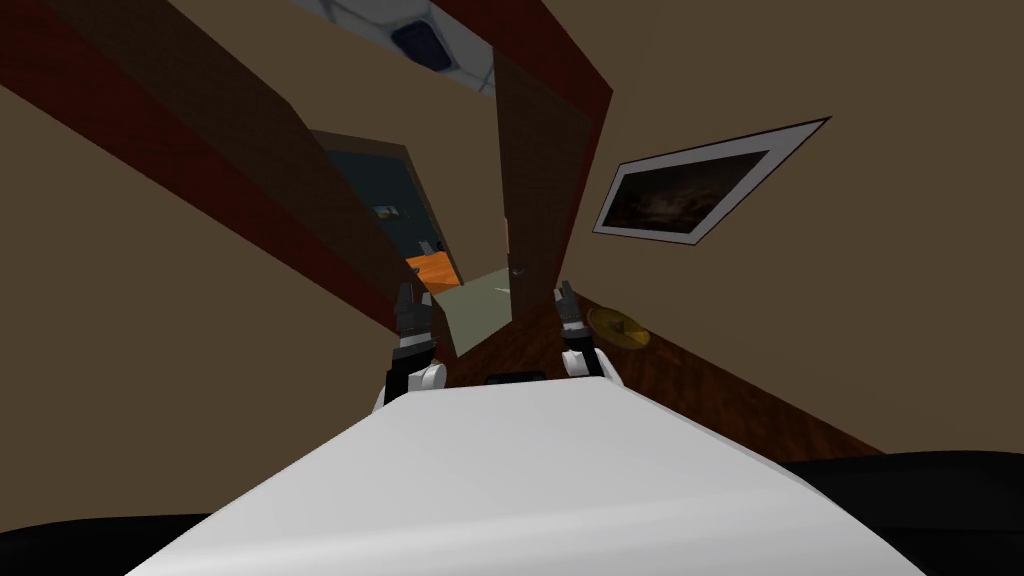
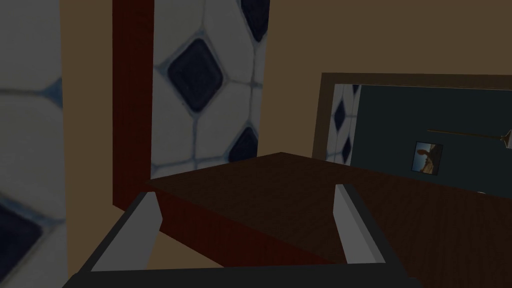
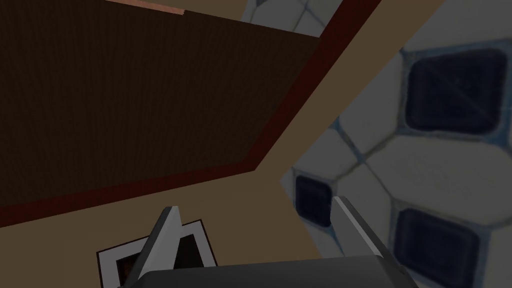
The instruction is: Push the door open
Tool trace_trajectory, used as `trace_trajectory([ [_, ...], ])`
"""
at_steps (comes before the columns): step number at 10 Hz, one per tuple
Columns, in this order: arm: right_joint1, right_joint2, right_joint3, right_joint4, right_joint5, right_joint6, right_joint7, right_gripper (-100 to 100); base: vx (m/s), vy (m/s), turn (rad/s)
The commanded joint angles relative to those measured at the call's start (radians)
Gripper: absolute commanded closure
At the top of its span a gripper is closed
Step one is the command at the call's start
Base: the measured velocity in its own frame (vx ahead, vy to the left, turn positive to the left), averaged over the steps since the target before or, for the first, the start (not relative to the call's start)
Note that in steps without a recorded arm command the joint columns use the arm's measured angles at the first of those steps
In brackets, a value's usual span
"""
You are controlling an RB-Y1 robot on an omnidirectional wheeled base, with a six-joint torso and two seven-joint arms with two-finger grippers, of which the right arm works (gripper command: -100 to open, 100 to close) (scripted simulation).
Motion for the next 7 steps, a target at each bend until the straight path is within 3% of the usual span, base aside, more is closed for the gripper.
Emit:
trace_trajectory([
  [1, -0.012, -0.005, 0.003, 0.037, 0.002, -0.011, -0.009, -100, 0.103, -0.028, 0.041],
  [7, -0.054, -0.017, 0.025, 0.173, 0.013, -0.041, -0.039, -100, 0.097, -0.037, 0.043],
])
